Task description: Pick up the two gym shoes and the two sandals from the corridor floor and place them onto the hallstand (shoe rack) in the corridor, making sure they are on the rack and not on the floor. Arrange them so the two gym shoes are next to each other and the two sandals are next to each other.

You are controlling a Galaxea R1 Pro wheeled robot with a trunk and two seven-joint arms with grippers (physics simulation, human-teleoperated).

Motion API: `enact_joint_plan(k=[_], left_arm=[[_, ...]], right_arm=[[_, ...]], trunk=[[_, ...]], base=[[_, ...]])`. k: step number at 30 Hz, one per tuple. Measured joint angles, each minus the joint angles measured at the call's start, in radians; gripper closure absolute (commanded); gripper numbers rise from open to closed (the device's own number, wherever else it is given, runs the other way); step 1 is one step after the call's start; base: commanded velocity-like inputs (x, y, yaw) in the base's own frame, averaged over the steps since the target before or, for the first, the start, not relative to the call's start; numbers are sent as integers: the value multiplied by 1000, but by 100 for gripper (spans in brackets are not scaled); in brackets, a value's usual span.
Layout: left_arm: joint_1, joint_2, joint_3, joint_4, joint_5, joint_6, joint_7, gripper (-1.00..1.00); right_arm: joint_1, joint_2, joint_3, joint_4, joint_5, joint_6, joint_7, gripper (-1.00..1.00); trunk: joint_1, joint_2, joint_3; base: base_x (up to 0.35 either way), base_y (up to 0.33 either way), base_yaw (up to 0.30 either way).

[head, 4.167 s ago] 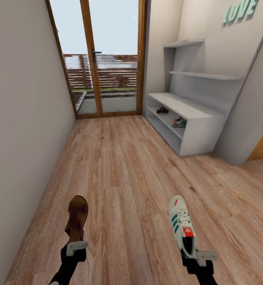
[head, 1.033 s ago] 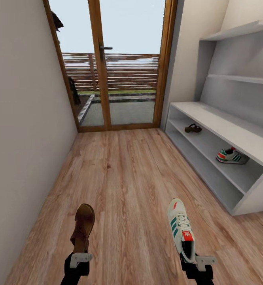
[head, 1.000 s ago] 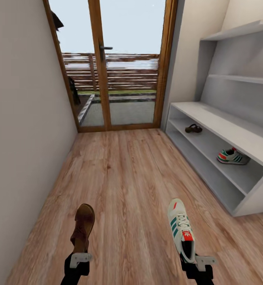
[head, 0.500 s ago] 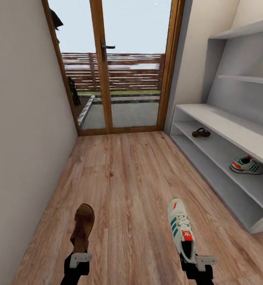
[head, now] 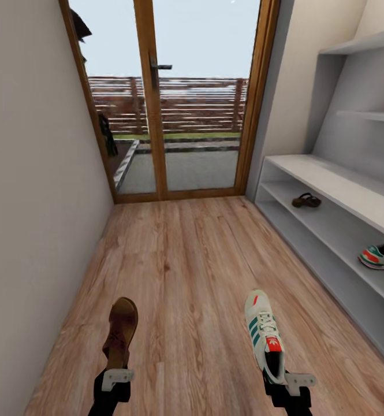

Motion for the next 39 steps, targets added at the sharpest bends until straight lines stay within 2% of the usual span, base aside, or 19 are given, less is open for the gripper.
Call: enact_joint_plan(k=[10, 27, 39], left_arm=[[0, 0, 0, 0, 0, 1, 0, 100], [0, 0, 2, 0, 0, 1, 3, 100], [0, 0, 1, 0, 0, 1, 3, 100]], right_arm=[[0, 0, 0, 0, 0, 0, 0, 100], [0, 0, 1, -2, 0, 0, 1, 100], [0, 0, 1, -1, 0, 0, 0, 100]], trunk=[[0, 0, 0], [0, 0, 0], [0, 0, 0]], base=[[330, 114, 0], [337, 5, -5], [323, 95, -236]])
